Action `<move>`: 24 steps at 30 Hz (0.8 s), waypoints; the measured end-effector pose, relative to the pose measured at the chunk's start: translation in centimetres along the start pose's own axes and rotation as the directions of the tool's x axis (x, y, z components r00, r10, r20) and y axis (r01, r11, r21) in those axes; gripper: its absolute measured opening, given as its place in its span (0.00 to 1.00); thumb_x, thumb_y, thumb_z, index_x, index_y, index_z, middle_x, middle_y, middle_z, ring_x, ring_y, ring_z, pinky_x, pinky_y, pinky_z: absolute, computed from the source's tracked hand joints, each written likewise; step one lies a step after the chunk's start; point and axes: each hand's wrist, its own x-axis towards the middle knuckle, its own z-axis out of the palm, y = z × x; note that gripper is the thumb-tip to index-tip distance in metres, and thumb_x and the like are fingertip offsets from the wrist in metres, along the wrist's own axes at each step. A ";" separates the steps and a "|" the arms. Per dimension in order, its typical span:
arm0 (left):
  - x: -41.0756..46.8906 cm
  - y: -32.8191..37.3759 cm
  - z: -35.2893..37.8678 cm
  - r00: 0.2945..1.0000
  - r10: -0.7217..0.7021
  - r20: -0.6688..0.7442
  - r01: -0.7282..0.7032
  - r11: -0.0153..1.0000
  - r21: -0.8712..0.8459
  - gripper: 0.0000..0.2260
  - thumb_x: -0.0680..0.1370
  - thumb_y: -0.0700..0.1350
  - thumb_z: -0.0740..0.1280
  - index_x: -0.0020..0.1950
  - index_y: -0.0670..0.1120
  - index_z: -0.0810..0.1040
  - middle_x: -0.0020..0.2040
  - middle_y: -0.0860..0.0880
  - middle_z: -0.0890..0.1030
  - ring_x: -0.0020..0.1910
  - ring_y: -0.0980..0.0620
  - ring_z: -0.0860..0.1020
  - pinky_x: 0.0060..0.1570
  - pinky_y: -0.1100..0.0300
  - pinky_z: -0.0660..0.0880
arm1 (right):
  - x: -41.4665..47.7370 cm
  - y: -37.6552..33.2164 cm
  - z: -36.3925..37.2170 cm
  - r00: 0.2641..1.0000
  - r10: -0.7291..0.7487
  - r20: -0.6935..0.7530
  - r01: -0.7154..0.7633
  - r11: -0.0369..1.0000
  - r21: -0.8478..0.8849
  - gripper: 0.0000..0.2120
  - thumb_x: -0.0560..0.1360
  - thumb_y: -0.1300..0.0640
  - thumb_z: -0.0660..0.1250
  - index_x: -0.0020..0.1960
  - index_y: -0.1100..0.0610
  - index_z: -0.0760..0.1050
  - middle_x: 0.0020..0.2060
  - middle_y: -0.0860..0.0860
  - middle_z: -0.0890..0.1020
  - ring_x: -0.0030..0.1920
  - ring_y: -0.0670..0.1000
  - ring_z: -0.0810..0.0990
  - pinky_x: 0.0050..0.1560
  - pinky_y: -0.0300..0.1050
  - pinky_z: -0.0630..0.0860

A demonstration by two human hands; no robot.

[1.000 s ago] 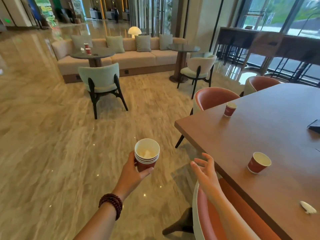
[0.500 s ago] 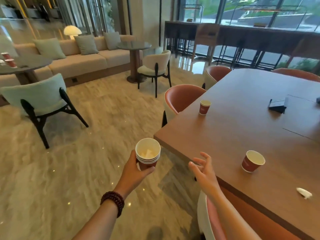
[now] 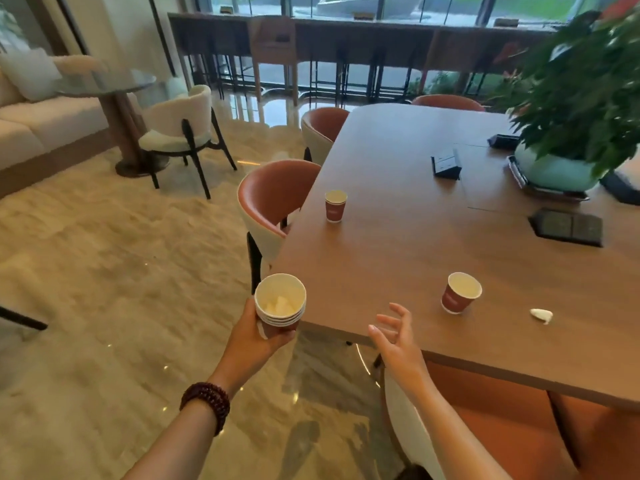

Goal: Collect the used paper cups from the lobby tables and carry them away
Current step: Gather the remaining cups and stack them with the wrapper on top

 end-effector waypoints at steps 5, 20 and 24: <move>5.9 0.1 2.6 0.993 0.011 0.119 -0.009 1.000 -0.014 0.33 0.66 0.39 0.77 0.60 0.65 0.67 0.54 0.66 0.77 0.55 0.71 0.73 0.45 0.80 0.69 | 3.4 0.9 -1.5 0.989 0.031 -0.142 -0.028 0.999 0.024 0.26 0.75 0.54 0.67 0.68 0.48 0.59 0.59 0.49 0.74 0.56 0.46 0.76 0.51 0.38 0.74; 22.9 -3.9 13.8 0.961 -0.070 0.267 0.059 0.997 0.051 0.29 0.65 0.41 0.79 0.54 0.67 0.70 0.57 0.58 0.73 0.56 0.57 0.74 0.53 0.60 0.73 | 15.8 3.2 -10.6 0.802 -0.140 -0.581 -0.119 0.915 -0.385 0.29 0.68 0.64 0.74 0.66 0.60 0.67 0.60 0.55 0.73 0.61 0.54 0.68 0.61 0.35 0.65; 24.8 -5.1 16.4 0.954 -0.102 0.281 0.096 0.995 0.036 0.29 0.63 0.40 0.79 0.52 0.68 0.72 0.55 0.59 0.75 0.54 0.59 0.76 0.51 0.58 0.76 | 17.0 5.3 -12.4 0.754 -0.075 -0.652 -0.287 0.855 -0.431 0.37 0.65 0.59 0.77 0.69 0.61 0.64 0.65 0.58 0.71 0.68 0.59 0.65 0.68 0.51 0.58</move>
